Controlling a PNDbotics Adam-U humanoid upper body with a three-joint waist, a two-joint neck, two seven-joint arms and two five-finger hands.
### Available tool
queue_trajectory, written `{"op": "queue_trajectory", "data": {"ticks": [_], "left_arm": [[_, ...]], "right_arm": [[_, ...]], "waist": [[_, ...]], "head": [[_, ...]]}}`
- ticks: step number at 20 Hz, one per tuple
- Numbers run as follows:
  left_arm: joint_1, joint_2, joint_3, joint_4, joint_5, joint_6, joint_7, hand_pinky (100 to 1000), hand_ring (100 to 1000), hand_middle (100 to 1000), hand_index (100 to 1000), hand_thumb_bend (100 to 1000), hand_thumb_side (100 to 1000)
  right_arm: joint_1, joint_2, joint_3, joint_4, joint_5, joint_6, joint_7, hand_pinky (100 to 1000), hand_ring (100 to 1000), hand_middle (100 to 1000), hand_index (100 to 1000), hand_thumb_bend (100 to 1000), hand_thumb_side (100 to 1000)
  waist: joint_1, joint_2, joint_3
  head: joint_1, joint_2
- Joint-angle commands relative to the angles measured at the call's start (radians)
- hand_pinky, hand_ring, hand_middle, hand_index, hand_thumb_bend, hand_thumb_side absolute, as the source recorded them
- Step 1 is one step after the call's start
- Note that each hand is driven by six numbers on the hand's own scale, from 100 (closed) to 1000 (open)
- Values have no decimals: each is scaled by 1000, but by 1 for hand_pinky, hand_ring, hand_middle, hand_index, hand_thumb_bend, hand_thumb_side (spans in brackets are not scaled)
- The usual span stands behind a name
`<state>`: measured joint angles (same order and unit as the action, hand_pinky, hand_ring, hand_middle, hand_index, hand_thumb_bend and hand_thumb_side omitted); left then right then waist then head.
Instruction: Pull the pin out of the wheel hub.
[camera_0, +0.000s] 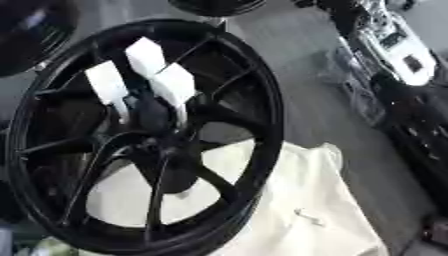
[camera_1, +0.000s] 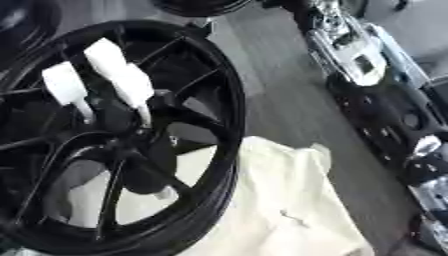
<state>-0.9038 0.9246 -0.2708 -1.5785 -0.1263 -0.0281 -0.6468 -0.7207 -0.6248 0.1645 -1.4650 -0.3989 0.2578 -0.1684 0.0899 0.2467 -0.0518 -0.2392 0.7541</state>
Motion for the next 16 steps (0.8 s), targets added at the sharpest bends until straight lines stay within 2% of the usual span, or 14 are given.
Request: {"op": "queue_trajectory", "data": {"ticks": [1,11,16], "left_arm": [[-9,44,21,-13,-3,-2,0,818,749,730,799,375,590],[5,55,10,-29,-5,4,-11,824,758,740,813,392,616],[30,81,-9,-69,-13,82,13,838,770,752,823,406,618]], "right_arm": [[-14,-28,-7,-18,0,2,1,729,636,677,771,483,428],[-13,-31,-5,-18,4,2,1,729,636,677,770,484,427],[-11,-35,-4,-16,7,3,2,729,636,677,770,486,428]], "waist": [[-4,-28,3],[-3,-29,4],[1,-28,6]], "head": [[10,7],[26,16],[49,16]]}}
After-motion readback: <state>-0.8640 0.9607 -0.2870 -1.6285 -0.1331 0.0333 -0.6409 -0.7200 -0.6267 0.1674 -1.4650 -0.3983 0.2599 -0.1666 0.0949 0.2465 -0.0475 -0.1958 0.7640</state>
